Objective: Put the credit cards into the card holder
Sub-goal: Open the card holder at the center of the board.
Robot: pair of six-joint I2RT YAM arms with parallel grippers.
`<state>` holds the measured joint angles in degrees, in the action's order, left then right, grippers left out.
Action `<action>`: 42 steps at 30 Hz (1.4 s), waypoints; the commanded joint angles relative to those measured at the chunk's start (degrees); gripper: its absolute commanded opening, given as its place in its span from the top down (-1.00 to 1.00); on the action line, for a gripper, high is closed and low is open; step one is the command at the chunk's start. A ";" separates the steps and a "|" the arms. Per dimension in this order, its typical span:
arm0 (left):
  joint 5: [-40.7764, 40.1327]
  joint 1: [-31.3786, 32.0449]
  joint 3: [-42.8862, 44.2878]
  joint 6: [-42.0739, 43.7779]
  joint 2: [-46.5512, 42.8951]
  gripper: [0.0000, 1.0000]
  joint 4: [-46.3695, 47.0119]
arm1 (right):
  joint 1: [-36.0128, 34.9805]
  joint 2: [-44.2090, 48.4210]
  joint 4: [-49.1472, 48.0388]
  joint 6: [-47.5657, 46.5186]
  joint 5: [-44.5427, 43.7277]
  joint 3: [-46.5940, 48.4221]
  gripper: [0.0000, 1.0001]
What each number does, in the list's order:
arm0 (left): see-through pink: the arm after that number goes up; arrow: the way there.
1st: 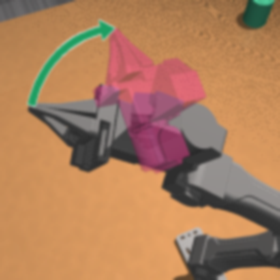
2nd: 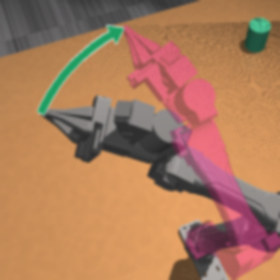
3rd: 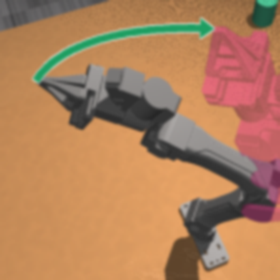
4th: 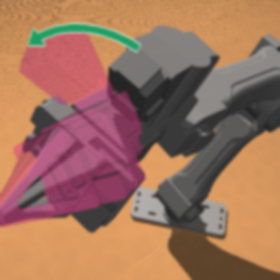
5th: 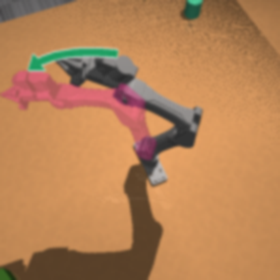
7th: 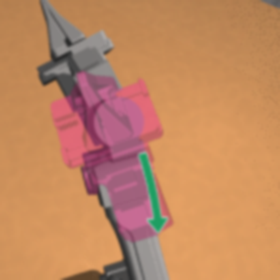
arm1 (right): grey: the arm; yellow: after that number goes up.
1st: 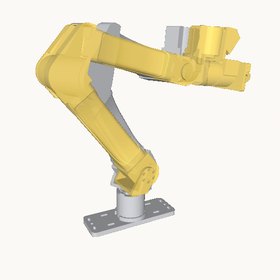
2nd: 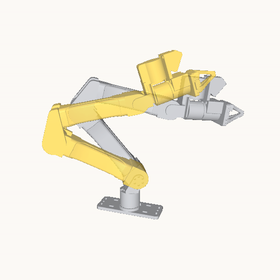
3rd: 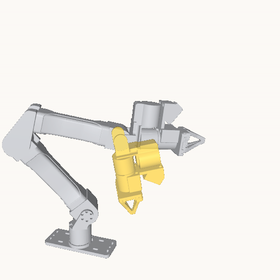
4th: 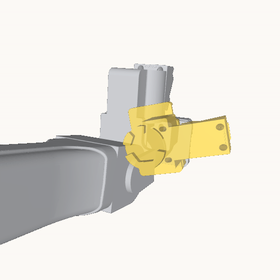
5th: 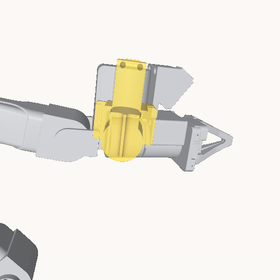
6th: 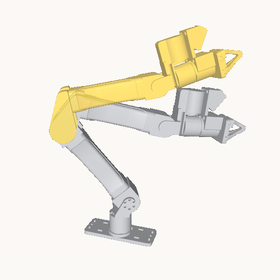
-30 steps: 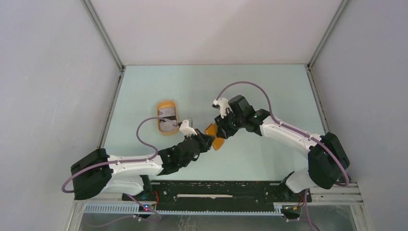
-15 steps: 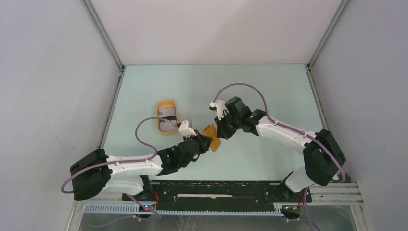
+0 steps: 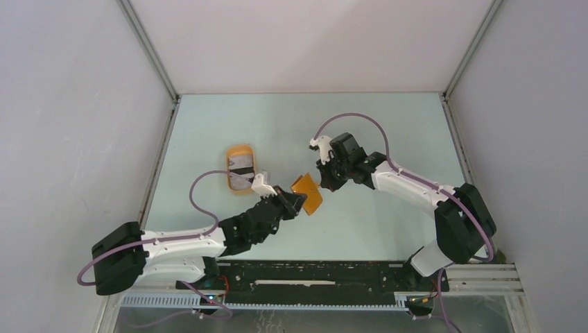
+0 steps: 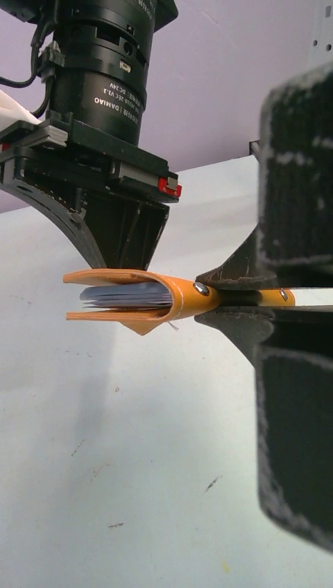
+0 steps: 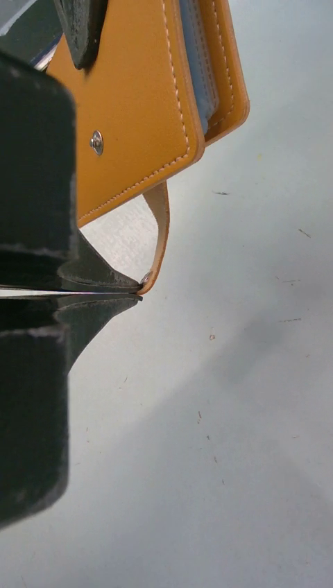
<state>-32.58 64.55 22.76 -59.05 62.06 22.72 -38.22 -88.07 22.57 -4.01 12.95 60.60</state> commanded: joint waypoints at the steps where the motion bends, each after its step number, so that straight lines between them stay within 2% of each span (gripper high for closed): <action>1: -0.75 0.16 -2.07 0.31 -1.54 1.00 5.36 | 1.17 -0.06 0.53 -2.50 -3.25 0.85 1.00; 4: 2.23 -1.22 -3.31 1.43 -1.93 1.00 6.24 | 2.95 0.95 3.48 -7.40 0.57 1.81 1.00; 8: 11.50 -4.77 -6.74 4.61 -1.59 0.95 12.38 | 7.17 1.97 8.58 -14.04 12.16 2.52 1.00; 11: 20.78 -8.66 -9.65 7.09 0.47 0.62 21.88 | 9.41 0.89 12.56 -16.23 16.91 3.89 1.00; 14: 27.61 -11.12 -10.29 8.20 4.99 0.51 27.52 | 9.82 0.24 14.16 -17.43 19.30 4.43 1.00; 16: 29.99 -11.71 -9.44 8.40 8.25 0.47 29.25 | 9.75 0.03 14.30 -17.65 19.90 4.49 1.00; 22: 30.48 -12.91 -7.49 8.29 15.60 0.09 29.40 | 9.99 -0.95 14.43 -17.25 19.19 4.55 1.00; 26: 26.97 -13.75 -8.40 10.62 13.47 -0.01 24.67 | 10.24 -0.67 14.55 -17.09 20.28 4.53 1.00; 33: 18.07 -14.18 -10.35 17.40 -3.38 -0.24 6.96 | 10.71 0.04 17.68 -20.69 29.60 4.87 1.00; 37: 19.94 -14.18 -9.66 20.93 -11.78 -0.61 0.62 | 10.41 -0.15 18.99 -22.08 32.77 5.07 1.00; 39: 22.00 -14.17 -9.16 21.73 -12.97 -0.78 -0.62 | 10.19 -0.45 18.60 -21.58 31.92 5.06 1.00; 42: 24.71 -14.15 -8.22 21.90 -11.45 -0.87 -0.65 | 10.16 -1.44 17.58 -19.91 28.60 5.06 1.00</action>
<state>-11.00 50.70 13.61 -40.66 49.39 26.22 -27.86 -89.19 40.56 -24.08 42.06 63.26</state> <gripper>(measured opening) 0.915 0.006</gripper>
